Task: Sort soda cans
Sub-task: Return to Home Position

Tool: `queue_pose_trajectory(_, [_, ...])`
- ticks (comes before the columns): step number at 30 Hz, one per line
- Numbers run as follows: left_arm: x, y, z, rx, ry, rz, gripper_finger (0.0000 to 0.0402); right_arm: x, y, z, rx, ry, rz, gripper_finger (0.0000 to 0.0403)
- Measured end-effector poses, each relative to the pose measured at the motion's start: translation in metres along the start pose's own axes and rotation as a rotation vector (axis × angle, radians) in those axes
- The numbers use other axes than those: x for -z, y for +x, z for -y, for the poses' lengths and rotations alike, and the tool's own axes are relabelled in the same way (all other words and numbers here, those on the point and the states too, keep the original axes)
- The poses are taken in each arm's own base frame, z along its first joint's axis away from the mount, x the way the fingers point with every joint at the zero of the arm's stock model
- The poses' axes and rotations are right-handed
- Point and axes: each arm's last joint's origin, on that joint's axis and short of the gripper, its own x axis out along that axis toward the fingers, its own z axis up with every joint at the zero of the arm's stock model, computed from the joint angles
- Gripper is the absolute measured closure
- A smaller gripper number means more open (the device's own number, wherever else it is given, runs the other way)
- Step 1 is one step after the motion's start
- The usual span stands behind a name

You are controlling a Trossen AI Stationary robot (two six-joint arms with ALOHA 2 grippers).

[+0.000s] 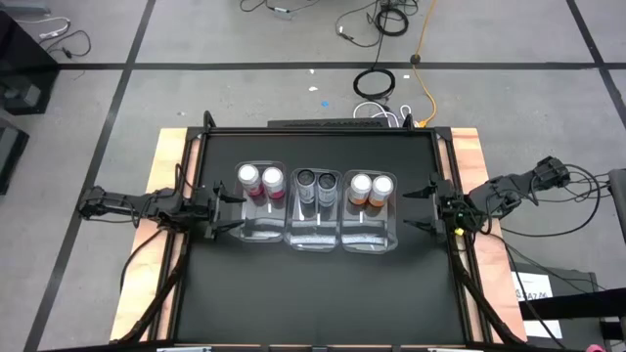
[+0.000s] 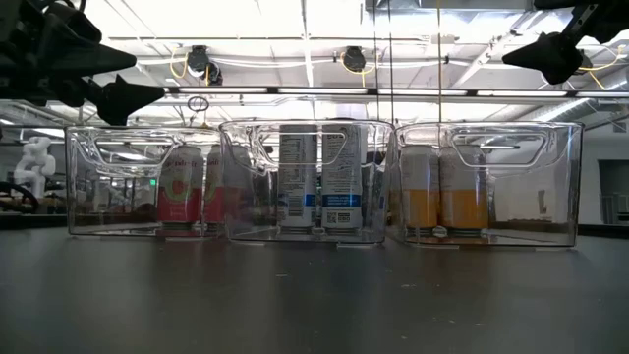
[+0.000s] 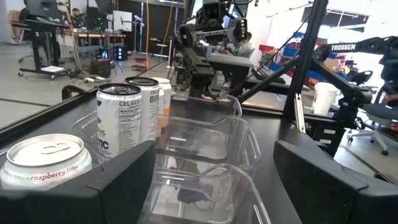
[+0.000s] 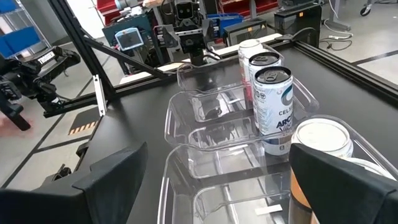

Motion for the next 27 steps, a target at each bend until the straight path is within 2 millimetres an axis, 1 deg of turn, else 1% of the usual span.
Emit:
queue_pose_trajectory(15, [0.000,0.000,0.000,0.001,0.000,0.000,0.0065,0.000,0.000,0.000,0.014,0.003,0.006,0.0019])
queue_pose_trajectory(19, [0.000,0.000,0.000,0.001,0.000,0.000,0.0065,0.000,0.000,0.000,0.015,-0.047,0.002,0.0019])
queue_pose_trajectory(23, [0.000,0.000,0.000,0.001,0.000,0.000,0.0065,0.005,0.000,0.003,0.035,-0.086,-0.044,0.0019])
queue_pose_trajectory(27, [0.000,0.000,0.000,0.001,0.000,0.001,0.0065,0.010,-0.001,0.007,0.087,-0.057,-0.085,0.0019])
